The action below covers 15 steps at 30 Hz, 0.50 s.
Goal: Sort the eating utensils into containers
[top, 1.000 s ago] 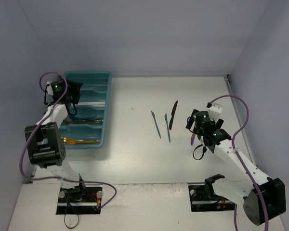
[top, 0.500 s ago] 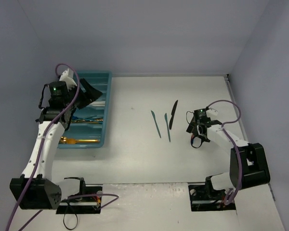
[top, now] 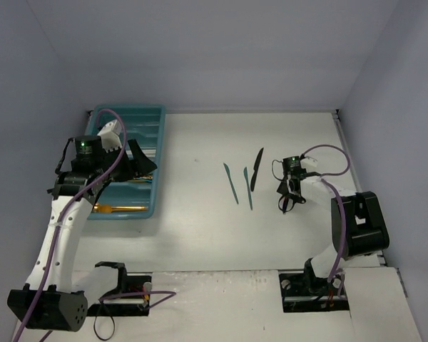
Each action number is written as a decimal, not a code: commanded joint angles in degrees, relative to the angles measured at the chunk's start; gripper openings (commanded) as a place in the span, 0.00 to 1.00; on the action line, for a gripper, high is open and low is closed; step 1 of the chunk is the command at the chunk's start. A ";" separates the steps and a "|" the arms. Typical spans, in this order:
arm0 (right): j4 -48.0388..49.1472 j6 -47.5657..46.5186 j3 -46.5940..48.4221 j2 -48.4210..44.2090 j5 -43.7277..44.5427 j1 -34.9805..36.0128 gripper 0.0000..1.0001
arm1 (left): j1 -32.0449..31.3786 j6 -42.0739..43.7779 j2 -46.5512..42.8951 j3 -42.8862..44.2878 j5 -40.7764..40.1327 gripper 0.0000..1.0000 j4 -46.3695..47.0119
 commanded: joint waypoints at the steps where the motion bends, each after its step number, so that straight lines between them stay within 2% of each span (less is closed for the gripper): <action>1: 0.83 0.18 1.86 2.84 1.31 -0.50 0.38 | -0.29 1.60 0.22 1.10 1.09 0.67 0.58; 6: 0.84 -0.07 2.40 5.23 1.96 -0.42 0.27 | -0.58 1.40 0.61 1.60 1.20 0.67 0.67; 12: 0.94 -1.31 2.69 7.69 1.40 0.10 0.00 | -2.47 0.77 1.08 2.28 1.03 0.67 0.68; 15: 1.17 -2.40 3.08 6.49 1.32 1.19 0.00 | -5.78 0.38 1.78 2.67 0.17 0.67 0.68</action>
